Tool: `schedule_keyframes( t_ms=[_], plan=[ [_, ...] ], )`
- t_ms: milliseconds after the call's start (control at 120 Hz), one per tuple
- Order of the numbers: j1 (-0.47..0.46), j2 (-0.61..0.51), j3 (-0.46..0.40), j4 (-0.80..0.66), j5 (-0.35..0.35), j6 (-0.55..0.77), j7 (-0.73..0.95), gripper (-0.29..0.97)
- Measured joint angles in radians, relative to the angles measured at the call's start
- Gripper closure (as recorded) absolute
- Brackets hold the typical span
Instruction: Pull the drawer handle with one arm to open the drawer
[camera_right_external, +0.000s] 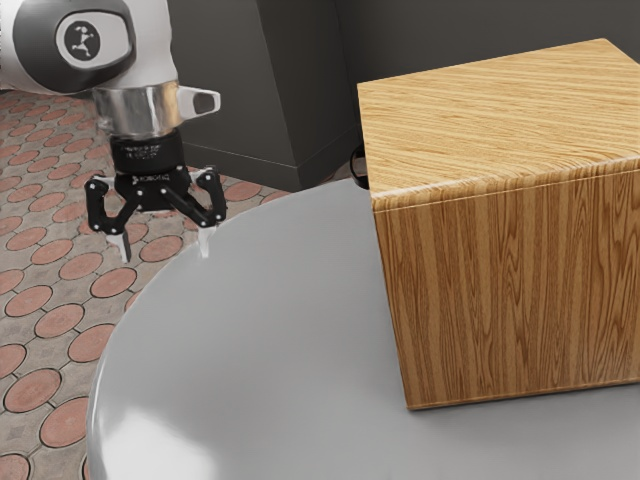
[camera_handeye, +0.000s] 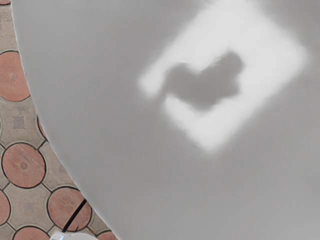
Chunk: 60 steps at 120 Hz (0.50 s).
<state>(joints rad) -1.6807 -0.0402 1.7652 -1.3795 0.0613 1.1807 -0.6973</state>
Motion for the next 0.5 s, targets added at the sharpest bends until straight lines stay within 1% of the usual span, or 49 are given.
schedule_keyframes(
  t_ms=[108, 242, 275, 325, 358, 400, 500],
  plan=[
    [-0.028, 0.000, 0.002, 0.000, 0.002, 0.097, -0.137, 0.00],
    [-0.052, -0.021, 0.003, 0.005, 0.000, 0.162, -0.274, 0.00],
    [-0.047, -0.029, 0.001, 0.040, -0.001, 0.169, -0.303, 0.00],
    [-0.029, -0.019, -0.001, 0.164, 0.006, 0.151, -0.348, 0.00],
    [-0.018, -0.015, -0.020, 0.228, 0.009, 0.140, -0.376, 0.00],
    [-0.013, -0.013, -0.060, 0.267, 0.012, 0.127, -0.410, 0.00],
    [-0.072, -0.011, -0.126, 0.287, 0.012, 0.106, -0.482, 0.00]
  ],
)
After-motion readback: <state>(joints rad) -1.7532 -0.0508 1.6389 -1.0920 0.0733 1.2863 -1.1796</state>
